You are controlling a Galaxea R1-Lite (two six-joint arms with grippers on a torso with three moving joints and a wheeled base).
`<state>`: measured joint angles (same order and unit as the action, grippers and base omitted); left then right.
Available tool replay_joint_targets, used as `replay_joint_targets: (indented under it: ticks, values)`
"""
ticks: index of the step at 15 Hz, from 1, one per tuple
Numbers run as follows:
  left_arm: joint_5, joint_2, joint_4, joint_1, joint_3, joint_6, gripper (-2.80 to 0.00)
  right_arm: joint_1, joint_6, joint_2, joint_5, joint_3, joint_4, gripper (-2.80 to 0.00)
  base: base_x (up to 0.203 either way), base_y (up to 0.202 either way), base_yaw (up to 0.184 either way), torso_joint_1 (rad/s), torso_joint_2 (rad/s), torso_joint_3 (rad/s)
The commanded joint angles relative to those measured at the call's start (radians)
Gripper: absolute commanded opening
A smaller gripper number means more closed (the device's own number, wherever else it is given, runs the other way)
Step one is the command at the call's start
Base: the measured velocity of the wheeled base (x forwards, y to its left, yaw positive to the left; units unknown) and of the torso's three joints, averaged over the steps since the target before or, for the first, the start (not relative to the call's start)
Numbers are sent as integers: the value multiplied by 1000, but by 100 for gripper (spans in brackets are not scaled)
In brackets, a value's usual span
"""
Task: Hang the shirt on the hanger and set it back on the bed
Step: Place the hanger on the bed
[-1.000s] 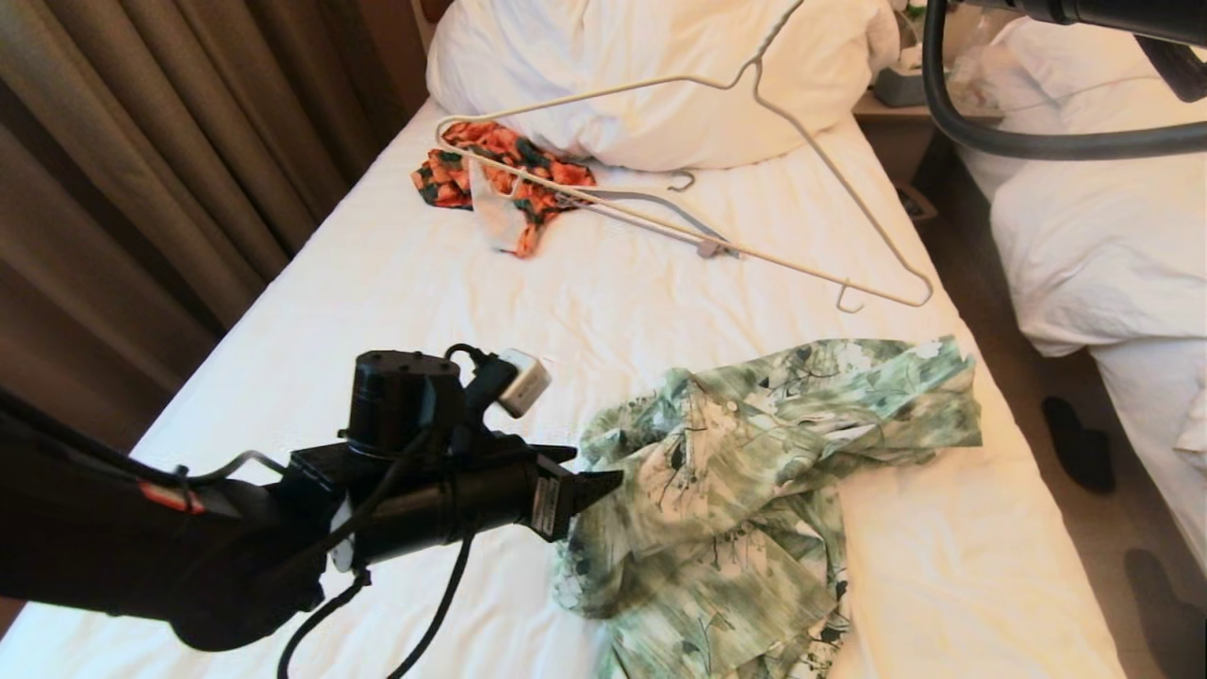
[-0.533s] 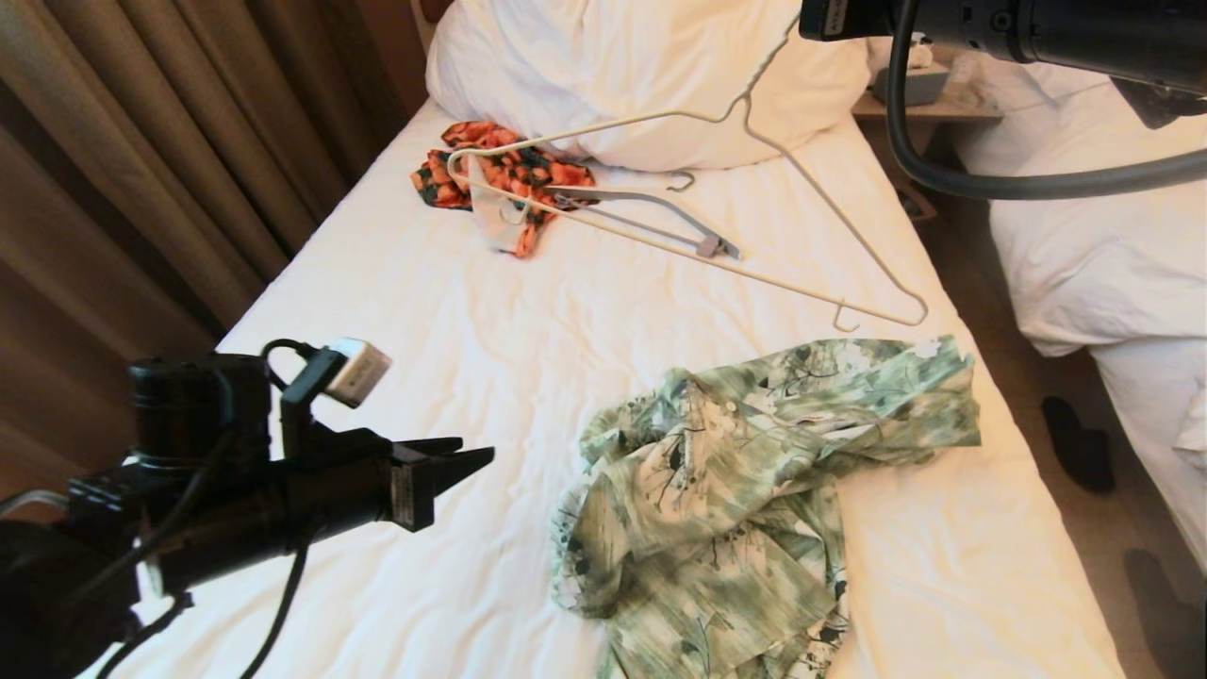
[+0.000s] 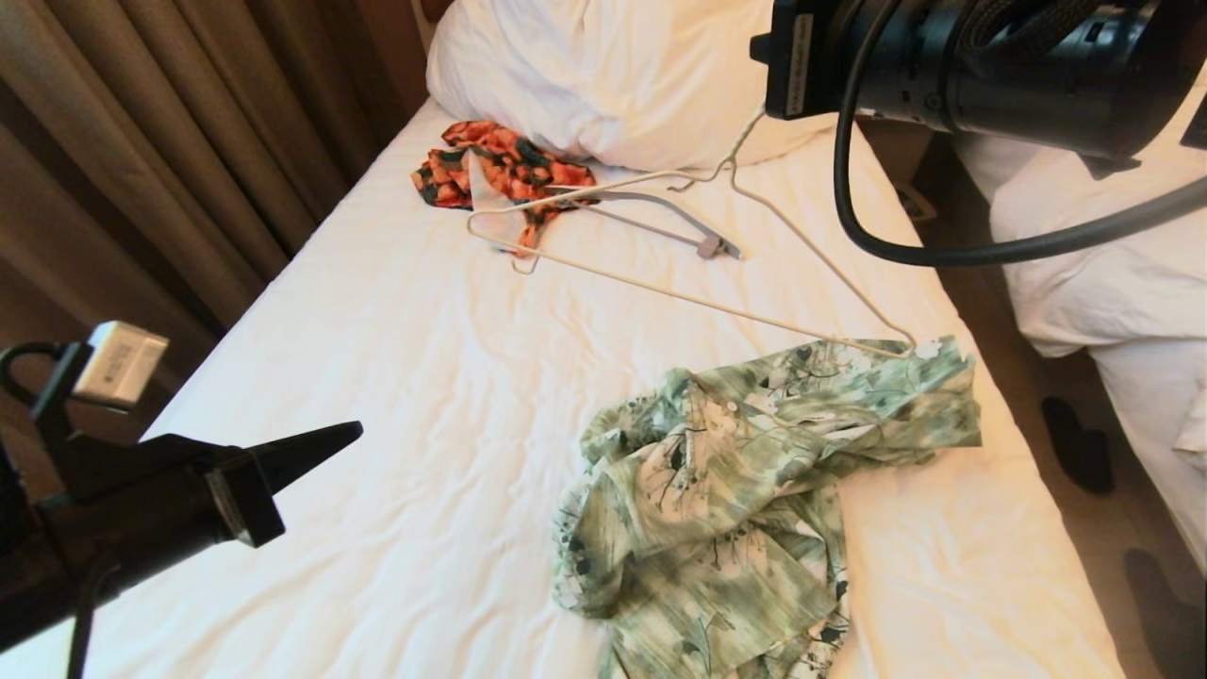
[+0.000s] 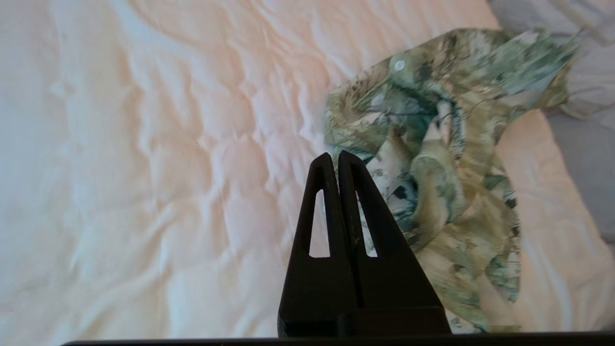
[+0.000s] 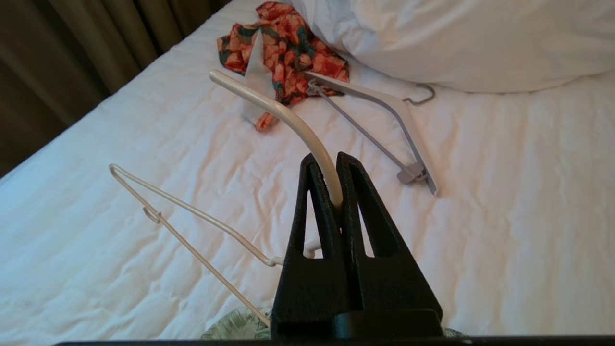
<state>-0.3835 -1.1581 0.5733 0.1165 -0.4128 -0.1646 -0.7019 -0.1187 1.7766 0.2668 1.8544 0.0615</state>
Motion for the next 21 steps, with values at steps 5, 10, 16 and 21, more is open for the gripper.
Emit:
replay_joint_targets:
  ticks: [5, 10, 16, 21]
  values:
    - [-9, 358, -307, -21, -70, -85, -280, 11, 27, 10, 6, -84, -1, -280, 0, 0, 0, 0, 0, 0]
    - [9, 545, -515, -23, -116, -100, -280, 88, 58, 37, -4, -151, 4, -280, 0, 0, 0, 0, 0, 0]
    - [28, 700, -585, -23, -113, -163, -280, 105, 55, 107, -6, -134, 5, -280, 0, 0, 0, 0, 0, 0]
    - [149, 816, -675, -24, -138, -167, -280, 124, 57, 256, -6, 35, 5, -280, 0, 0, 0, 0, 0, 0]
